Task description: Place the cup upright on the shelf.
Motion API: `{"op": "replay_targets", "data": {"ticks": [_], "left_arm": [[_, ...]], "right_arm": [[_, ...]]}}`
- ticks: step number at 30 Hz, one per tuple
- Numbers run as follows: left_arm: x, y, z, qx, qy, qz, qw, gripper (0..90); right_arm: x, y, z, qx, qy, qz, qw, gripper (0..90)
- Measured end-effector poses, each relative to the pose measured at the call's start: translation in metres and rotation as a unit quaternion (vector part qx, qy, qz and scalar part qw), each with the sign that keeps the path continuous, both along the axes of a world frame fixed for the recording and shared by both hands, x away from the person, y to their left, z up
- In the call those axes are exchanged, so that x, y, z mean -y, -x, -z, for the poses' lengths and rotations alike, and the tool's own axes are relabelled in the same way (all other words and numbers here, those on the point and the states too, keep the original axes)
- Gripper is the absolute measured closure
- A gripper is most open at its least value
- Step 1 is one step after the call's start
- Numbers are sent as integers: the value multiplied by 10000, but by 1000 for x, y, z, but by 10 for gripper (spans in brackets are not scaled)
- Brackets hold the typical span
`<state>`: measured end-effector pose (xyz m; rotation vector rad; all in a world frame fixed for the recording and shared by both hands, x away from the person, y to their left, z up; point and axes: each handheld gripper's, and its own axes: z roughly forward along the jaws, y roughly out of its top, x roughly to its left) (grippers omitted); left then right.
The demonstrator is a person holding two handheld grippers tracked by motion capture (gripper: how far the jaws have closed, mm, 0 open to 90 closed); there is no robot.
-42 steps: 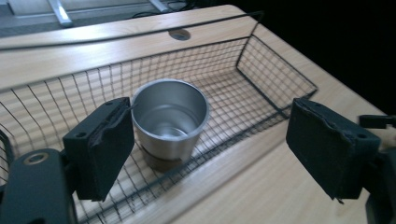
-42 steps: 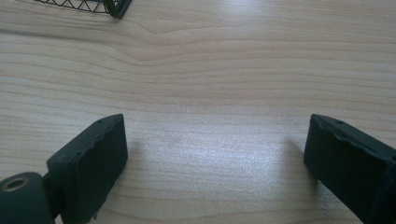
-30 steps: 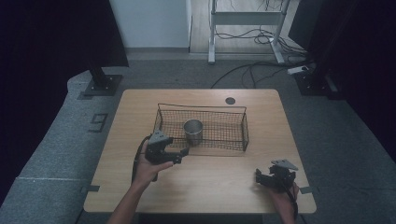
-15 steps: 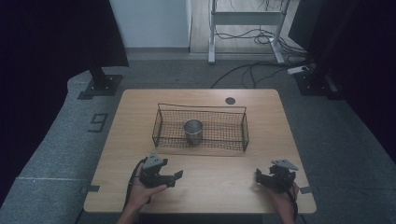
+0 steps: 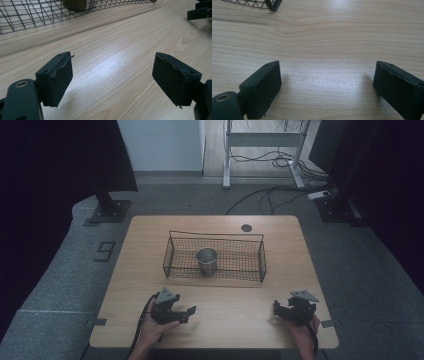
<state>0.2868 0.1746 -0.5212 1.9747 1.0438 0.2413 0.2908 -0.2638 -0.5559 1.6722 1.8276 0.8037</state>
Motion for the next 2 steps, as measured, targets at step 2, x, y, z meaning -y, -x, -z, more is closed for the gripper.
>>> {"op": "replay_targets", "data": {"ticks": [2], "left_arm": [[-1, -1, 1, -30, 17, -28, 10000, 169]], "right_arm": [[0, -1, 0, -24, -1, 63, 10000, 52]]}}
